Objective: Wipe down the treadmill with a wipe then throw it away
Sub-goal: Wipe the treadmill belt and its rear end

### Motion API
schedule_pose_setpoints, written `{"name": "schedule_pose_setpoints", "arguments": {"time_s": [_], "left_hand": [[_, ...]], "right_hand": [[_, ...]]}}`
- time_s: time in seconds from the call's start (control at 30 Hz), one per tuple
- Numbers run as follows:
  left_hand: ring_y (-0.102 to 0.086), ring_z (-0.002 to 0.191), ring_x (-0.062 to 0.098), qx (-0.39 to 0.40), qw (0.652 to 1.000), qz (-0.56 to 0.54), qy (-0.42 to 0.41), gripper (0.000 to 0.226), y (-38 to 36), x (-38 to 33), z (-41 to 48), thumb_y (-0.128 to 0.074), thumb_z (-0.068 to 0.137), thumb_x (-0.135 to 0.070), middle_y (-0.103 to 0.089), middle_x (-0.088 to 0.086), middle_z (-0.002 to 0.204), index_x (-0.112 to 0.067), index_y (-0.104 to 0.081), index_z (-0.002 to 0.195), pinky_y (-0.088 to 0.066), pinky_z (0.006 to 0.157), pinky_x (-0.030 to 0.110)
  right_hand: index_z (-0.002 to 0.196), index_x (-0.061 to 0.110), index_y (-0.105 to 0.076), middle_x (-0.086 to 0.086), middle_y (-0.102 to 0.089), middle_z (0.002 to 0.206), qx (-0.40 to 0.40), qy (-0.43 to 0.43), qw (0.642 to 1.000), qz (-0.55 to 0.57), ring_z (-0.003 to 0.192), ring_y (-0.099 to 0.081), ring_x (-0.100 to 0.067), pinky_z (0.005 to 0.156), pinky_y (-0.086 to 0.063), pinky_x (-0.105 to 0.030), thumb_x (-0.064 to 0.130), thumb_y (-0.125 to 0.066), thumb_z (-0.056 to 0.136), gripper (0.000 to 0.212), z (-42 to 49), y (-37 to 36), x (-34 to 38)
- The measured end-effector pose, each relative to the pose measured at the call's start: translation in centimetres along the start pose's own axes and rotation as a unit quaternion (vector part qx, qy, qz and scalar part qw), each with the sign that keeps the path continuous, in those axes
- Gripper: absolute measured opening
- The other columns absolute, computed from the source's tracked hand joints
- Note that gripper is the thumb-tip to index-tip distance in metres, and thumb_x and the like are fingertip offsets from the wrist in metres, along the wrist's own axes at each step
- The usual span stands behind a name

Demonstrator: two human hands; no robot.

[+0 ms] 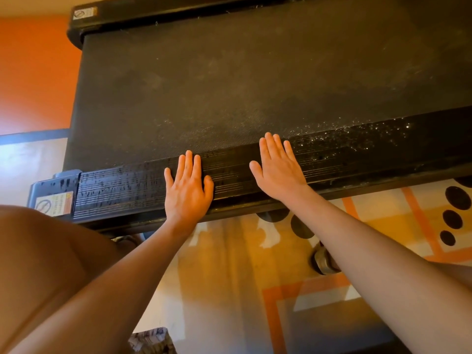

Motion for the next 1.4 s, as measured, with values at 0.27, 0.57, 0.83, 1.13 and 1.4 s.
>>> {"name": "schedule_pose_setpoints", "arguments": {"time_s": [0.27, 0.57, 0.83, 1.13, 1.4], "left_hand": [[-0.006, 0.158, 0.025, -0.006, 1.0, -0.003, -0.004, 0.069, 0.1, -0.1, -0.1, -0.017, 0.104, -0.051, -0.011, 0.008, 0.171, -0.015, -0.02, 0.163, -0.001, 0.127, 0.054], [-0.004, 0.158, 0.024, -0.001, 1.0, 0.006, 0.001, 0.069, 0.1, 0.1, 0.1, -0.017, 0.103, -0.051, -0.009, 0.007, 0.172, -0.016, -0.018, 0.163, -0.001, 0.127, 0.056], [-0.003, 0.158, 0.023, 0.003, 1.0, 0.0, 0.0, 0.069, 0.0, -0.1, 0.0, -0.016, 0.104, -0.052, -0.008, 0.006, 0.172, -0.016, -0.017, 0.163, -0.001, 0.127, 0.055], [-0.003, 0.158, 0.023, 0.003, 1.0, -0.003, -0.002, 0.069, 0.0, 0.0, 0.0, -0.017, 0.104, -0.052, -0.008, 0.006, 0.172, -0.016, -0.017, 0.163, -0.001, 0.127, 0.055], [-0.004, 0.158, 0.024, 0.004, 1.0, 0.002, -0.004, 0.068, 0.1, 0.0, -0.1, -0.018, 0.105, -0.051, -0.009, 0.007, 0.171, -0.017, -0.017, 0.163, -0.004, 0.127, 0.057]], "right_hand": [[0.164, 0.012, -0.002, -0.009, 0.003, 0.172, 0.012, 0.041, 0.999, 0.0, 0.158, 0.006, -0.024, 0.128, 0.001, -0.041, 0.057, 0.005, 0.1, 0.079, -6.6, -1.4, 0.3], [0.164, 0.01, 0.0, -0.012, 0.006, 0.172, 0.01, 0.02, 1.0, -0.008, 0.158, 0.007, -0.026, 0.129, 0.001, -0.044, 0.055, -0.012, 0.108, 0.073, -0.4, 0.3, -1.4], [0.164, 0.012, 0.001, -0.008, 0.007, 0.172, 0.023, 0.063, 0.998, -0.01, 0.158, 0.008, -0.023, 0.129, 0.0, -0.042, 0.062, 0.009, 0.096, 0.084, -6.2, -1.1, -1.2], [0.164, 0.009, 0.001, -0.012, 0.007, 0.171, -0.004, -0.004, 1.0, -0.002, 0.158, 0.008, -0.026, 0.129, 0.0, -0.043, 0.054, -0.011, 0.108, 0.072, -1.9, -0.1, -1.3], [0.164, 0.011, 0.002, -0.009, 0.008, 0.172, -0.004, 0.009, 1.0, -0.002, 0.158, 0.009, -0.024, 0.128, 0.005, -0.041, 0.054, -0.007, 0.108, 0.071, -5.5, -1.2, -0.9]]}}
Point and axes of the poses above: each hand's wrist, its own z-axis towards the middle knuckle, its own y-axis out of the back of the hand, x = y × z, the point moved 10 cm from there along z, towards the middle knuckle
